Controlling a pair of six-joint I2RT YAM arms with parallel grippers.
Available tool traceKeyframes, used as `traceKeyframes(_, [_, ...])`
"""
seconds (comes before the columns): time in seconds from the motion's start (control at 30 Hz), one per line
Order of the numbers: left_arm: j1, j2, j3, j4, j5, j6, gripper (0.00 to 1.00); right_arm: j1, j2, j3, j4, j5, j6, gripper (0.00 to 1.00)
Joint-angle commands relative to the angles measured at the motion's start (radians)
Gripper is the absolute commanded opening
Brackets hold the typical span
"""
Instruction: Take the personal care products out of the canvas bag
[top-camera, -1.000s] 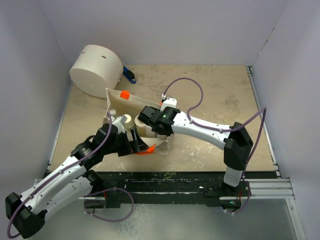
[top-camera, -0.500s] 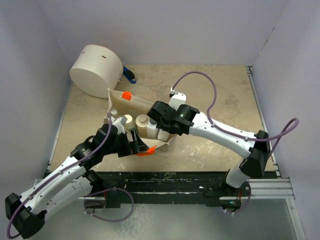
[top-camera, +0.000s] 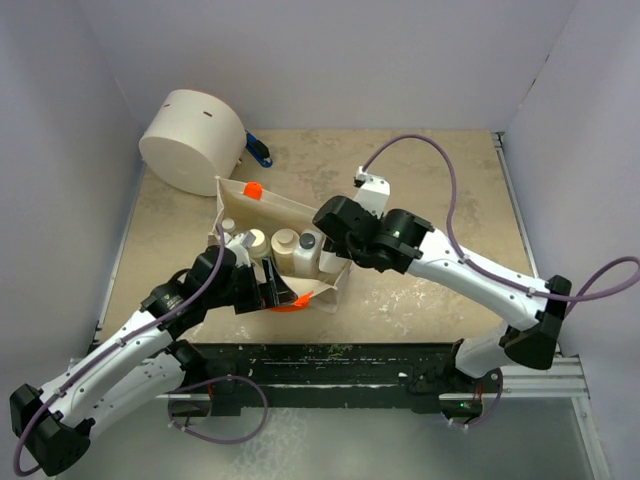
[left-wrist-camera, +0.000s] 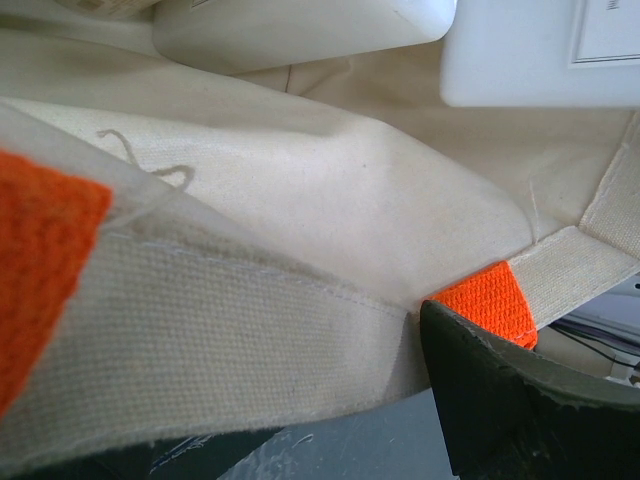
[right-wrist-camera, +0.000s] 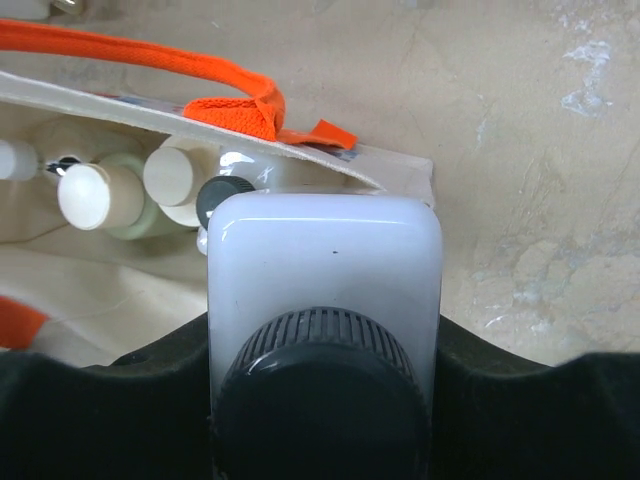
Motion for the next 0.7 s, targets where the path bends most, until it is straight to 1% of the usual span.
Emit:
traceKeyframes(0.0, [-0.01, 0.011, 0.052, -0.015, 0.061, 0.044, 0.99, -0.013, -0.114, -0.004, 0.131, 0.088, -0.065, 0.0])
traceKeyframes(0.2, [-0.011, 0.022, 0.054, -0.021, 0.04, 0.053, 0.99, -0.013, -0.2, -0.013, 0.239, 0.017, -0.157, 0.0])
traceKeyframes(0.3, [-0.011, 0.034, 0.047, -0.014, 0.039, 0.049, 0.99, -0.012, -0.273, -0.044, 0.352, -0.015, -0.245, 0.0])
traceKeyframes(0.37, [-0.011, 0.032, 0.04, -0.006, 0.038, 0.043, 0.99, -0.013, -0.325, -0.07, 0.43, -0.02, -0.331, 0.0])
traceKeyframes(0.47, [-0.011, 0.031, 0.03, 0.008, 0.04, 0.036, 0.99, -0.013, -0.367, -0.079, 0.492, 0.016, -0.408, 0.0])
traceKeyframes(0.67, [-0.011, 0.042, 0.044, -0.004, 0.035, 0.052, 0.99, -0.014, -0.394, -0.042, 0.49, 0.165, -0.54, 0.0])
